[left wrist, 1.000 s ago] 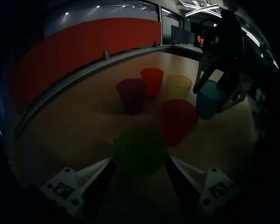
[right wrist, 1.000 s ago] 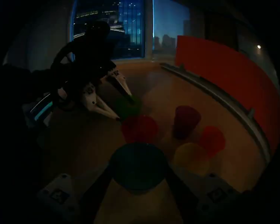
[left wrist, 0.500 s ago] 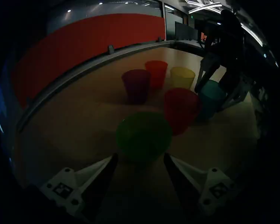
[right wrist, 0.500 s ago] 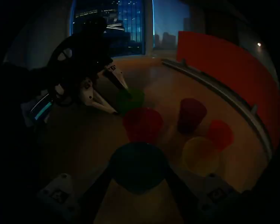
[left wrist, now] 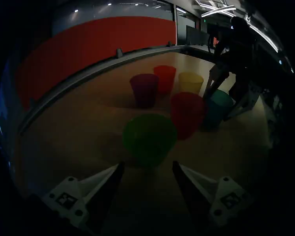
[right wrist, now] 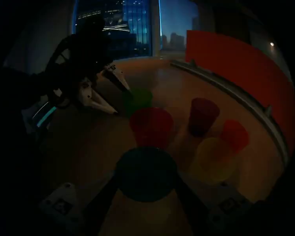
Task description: Pour water
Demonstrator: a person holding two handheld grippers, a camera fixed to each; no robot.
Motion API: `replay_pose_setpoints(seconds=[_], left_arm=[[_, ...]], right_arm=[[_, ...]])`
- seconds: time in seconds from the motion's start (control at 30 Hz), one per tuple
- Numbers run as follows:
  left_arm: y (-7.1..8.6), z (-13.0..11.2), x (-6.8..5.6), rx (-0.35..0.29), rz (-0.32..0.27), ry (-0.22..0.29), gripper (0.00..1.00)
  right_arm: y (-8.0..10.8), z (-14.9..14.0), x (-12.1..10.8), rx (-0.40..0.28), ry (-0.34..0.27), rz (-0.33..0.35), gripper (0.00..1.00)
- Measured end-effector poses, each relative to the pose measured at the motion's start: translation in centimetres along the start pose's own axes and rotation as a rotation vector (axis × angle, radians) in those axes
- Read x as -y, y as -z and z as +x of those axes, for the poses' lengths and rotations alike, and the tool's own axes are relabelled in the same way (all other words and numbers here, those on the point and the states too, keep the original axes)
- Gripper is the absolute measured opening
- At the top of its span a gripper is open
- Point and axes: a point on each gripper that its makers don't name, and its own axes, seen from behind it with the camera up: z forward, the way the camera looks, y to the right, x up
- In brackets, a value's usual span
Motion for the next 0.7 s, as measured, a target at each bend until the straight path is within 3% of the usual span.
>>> replay_pose_setpoints(seconds=[0.7], left_arm=[[1.8,-0.1,-0.4,-0.024,0.026,0.034,0.9]], right_arm=[[1.7,-1.6,0.1,-0.006,-0.036,-0.041,1.0]])
